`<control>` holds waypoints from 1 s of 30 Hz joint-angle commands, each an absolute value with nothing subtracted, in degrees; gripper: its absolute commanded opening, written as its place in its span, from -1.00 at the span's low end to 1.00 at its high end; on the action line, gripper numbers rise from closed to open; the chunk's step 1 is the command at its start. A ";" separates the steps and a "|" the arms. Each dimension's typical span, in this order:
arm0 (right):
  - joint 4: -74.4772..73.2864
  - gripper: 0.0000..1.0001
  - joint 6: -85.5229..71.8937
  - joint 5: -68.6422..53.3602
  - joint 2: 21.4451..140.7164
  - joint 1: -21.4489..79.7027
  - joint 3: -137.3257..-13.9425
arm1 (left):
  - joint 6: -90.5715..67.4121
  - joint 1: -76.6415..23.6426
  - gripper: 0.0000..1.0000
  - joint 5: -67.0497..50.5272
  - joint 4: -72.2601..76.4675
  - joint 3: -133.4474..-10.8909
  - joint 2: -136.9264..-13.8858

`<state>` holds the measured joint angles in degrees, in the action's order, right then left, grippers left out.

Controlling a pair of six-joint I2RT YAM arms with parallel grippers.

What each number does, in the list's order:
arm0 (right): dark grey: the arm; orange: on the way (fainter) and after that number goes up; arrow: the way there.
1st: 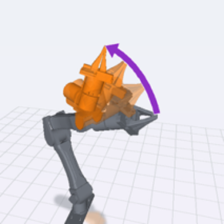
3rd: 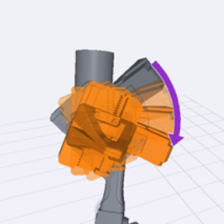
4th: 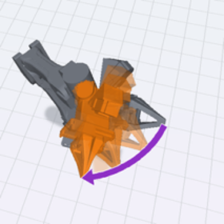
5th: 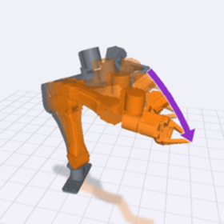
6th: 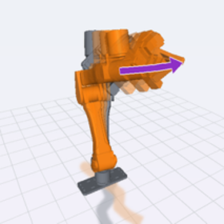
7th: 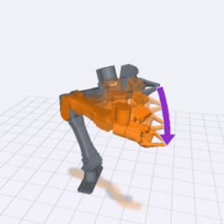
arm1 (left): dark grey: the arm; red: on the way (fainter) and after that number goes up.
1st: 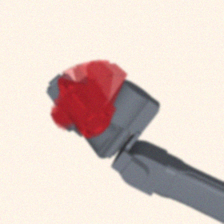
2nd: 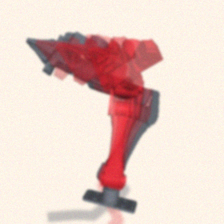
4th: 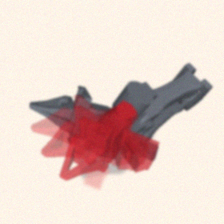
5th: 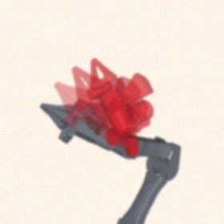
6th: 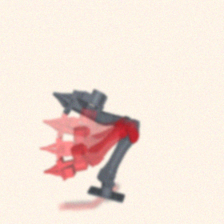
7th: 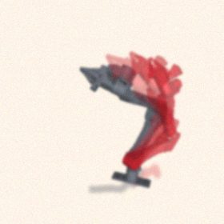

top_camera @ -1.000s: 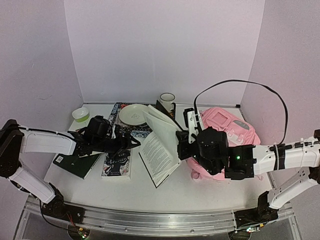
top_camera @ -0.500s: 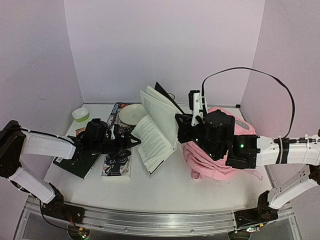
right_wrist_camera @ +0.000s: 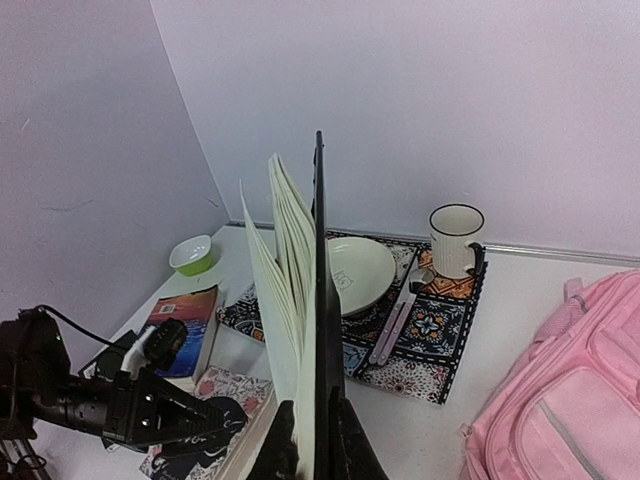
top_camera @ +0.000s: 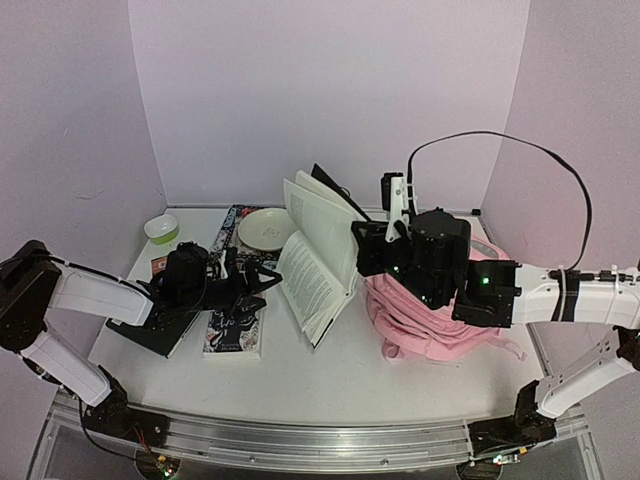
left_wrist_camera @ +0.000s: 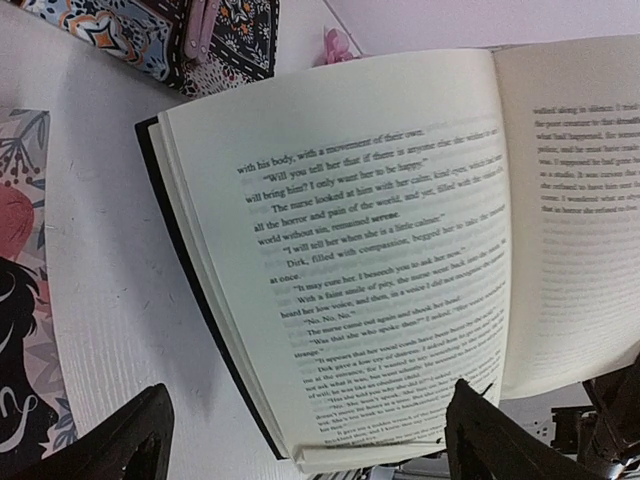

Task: Pack the student bag
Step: Pass from the right arm to the left

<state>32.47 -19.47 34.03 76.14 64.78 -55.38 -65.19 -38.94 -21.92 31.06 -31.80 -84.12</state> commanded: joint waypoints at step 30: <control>48.26 -1.00 -25.32 26.83 74.04 64.26 -64.93 | -71.48 -38.33 0.99 -23.17 60.07 -27.32 -88.15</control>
<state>36.57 -23.46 27.62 76.18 64.14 -60.06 -71.24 -38.20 -23.07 54.43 -27.30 -88.23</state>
